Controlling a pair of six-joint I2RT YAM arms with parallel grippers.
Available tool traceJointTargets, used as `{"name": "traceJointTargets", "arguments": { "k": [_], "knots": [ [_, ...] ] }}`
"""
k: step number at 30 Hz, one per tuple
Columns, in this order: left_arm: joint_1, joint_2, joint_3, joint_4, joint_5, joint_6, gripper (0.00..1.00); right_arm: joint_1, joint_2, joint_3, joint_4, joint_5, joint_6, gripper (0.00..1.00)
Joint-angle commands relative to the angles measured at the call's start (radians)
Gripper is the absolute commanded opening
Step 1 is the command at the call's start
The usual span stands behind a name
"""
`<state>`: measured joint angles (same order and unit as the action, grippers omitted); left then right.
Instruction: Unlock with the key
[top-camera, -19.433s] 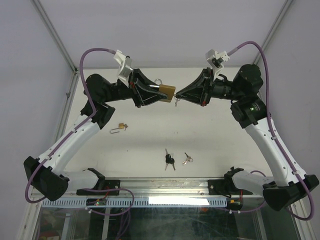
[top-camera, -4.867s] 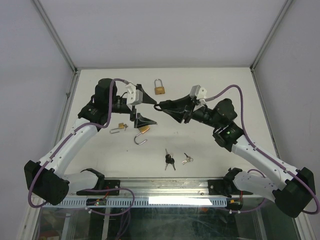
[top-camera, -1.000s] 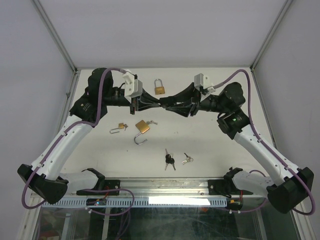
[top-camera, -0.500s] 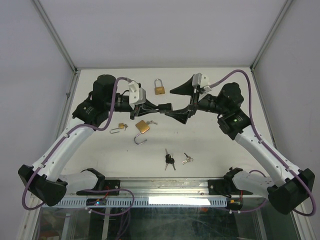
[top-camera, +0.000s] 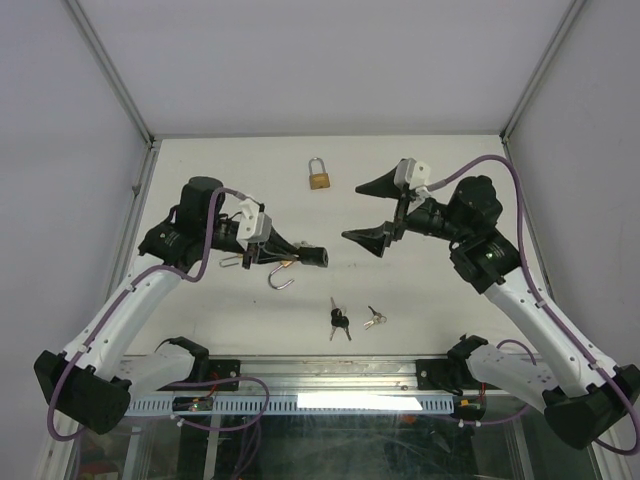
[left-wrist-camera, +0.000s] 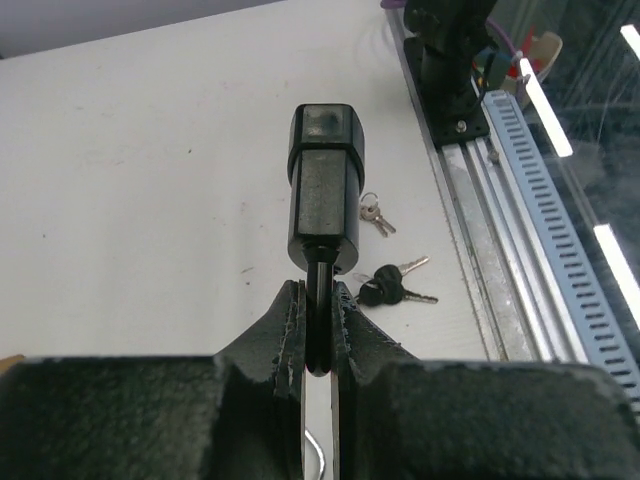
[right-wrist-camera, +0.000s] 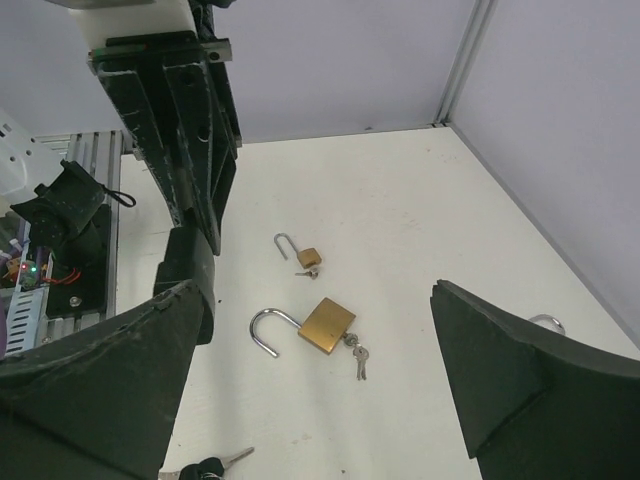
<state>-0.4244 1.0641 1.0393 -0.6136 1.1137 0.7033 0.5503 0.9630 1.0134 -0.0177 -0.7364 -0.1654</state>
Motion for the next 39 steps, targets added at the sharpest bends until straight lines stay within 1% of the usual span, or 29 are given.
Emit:
{"name": "traceJointTargets", "arguments": {
  "k": [1,2,4,6,10,12,16,18,21,23,24,30,38,39],
  "knots": [
    [0.002,-0.024,0.02,-0.061,0.067,0.24,0.0,-0.013,-0.023,-0.029,-0.004,0.01,-0.014,1.0],
    [0.002,-0.021,-0.001,-0.113,0.031,0.356,0.0,-0.013,-0.023,-0.037,0.003,0.008,-0.008,1.0],
    [0.003,-0.014,-0.051,-0.182,0.013,0.48,0.0,-0.013,-0.027,-0.057,0.023,0.007,0.01,1.0],
    [0.002,-0.005,-0.104,-0.202,0.036,0.547,0.0,-0.013,-0.026,-0.073,0.041,0.003,0.028,1.0],
    [0.002,0.048,-0.212,-0.208,-0.04,0.708,0.0,-0.011,0.003,-0.087,-0.002,-0.002,0.046,1.0],
    [0.002,0.089,-0.254,-0.203,-0.053,0.791,0.0,-0.008,0.015,-0.103,-0.006,-0.021,0.066,1.0],
    [0.002,0.204,-0.301,-0.184,-0.029,0.879,0.0,0.012,0.013,-0.142,0.024,-0.015,0.094,1.0],
    [0.002,0.249,-0.32,-0.173,-0.056,0.935,0.0,0.019,0.007,-0.15,0.024,0.002,0.093,1.0],
    [0.003,0.284,-0.346,-0.106,-0.088,0.964,0.0,0.023,-0.004,-0.16,0.017,0.022,0.085,1.0],
    [0.002,0.309,-0.335,-0.048,-0.106,0.904,0.0,0.024,-0.005,-0.164,0.014,0.025,0.084,1.0],
    [0.002,0.327,-0.324,-0.038,-0.114,0.906,0.0,0.024,-0.004,-0.164,0.014,0.025,0.084,1.0],
    [-0.001,0.442,-0.273,-0.067,-0.196,1.058,0.0,0.026,0.006,-0.153,0.015,0.034,0.068,1.0],
    [-0.028,0.561,-0.17,-0.171,-0.282,1.144,0.0,0.027,0.001,-0.129,-0.04,0.047,0.025,1.0],
    [-0.029,0.573,-0.158,-0.19,-0.289,1.159,0.01,0.027,-0.001,-0.127,-0.044,0.048,0.022,1.0]
  ]
}}
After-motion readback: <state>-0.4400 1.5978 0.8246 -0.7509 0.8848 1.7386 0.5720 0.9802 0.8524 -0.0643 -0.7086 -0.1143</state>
